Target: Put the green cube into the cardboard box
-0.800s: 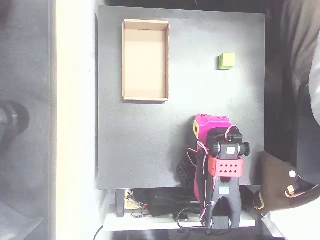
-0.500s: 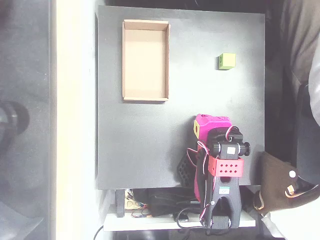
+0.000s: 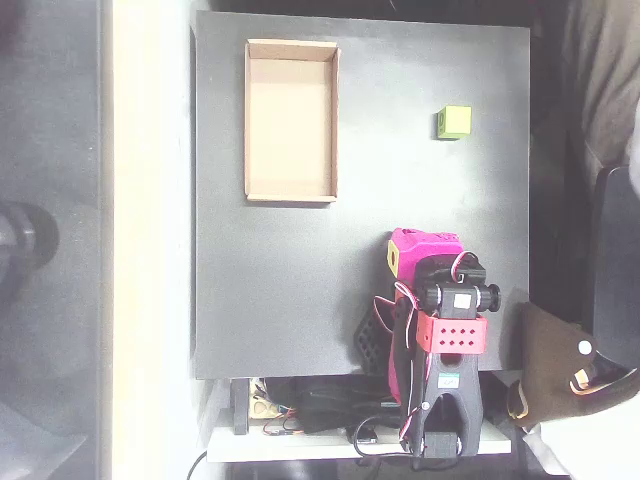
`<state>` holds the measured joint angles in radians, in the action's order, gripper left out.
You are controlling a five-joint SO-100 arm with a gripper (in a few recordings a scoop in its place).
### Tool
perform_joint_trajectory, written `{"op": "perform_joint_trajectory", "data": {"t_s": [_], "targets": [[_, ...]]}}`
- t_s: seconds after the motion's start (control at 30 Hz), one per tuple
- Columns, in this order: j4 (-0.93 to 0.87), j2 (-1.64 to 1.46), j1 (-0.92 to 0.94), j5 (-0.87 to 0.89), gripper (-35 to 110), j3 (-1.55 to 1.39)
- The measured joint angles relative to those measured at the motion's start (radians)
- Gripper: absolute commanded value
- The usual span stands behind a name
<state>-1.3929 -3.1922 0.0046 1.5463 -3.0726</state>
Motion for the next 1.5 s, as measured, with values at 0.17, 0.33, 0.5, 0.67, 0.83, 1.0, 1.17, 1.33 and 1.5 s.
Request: {"op": "perform_joint_trajectory", "data": {"t_s": [0.17,0.33,0.5,0.67,0.83,1.0,1.17,1.33,1.5], "targets": [[0.000,0.000,0.000,0.000,0,0.000],[0.000,0.000,0.000,0.000,0,0.000],[0.000,0.000,0.000,0.000,0,0.000],[0.000,0.000,0.000,0.000,0,0.002],[-0.018,0.005,0.000,-0.006,0,0.049],[-0.018,0.008,0.000,-0.008,0,0.213],[-0.020,0.069,0.000,-0.008,0,0.408],[-0.028,0.239,0.000,-0.008,0,0.595],[-0.034,0.422,0.000,-0.009,0,0.827]]}}
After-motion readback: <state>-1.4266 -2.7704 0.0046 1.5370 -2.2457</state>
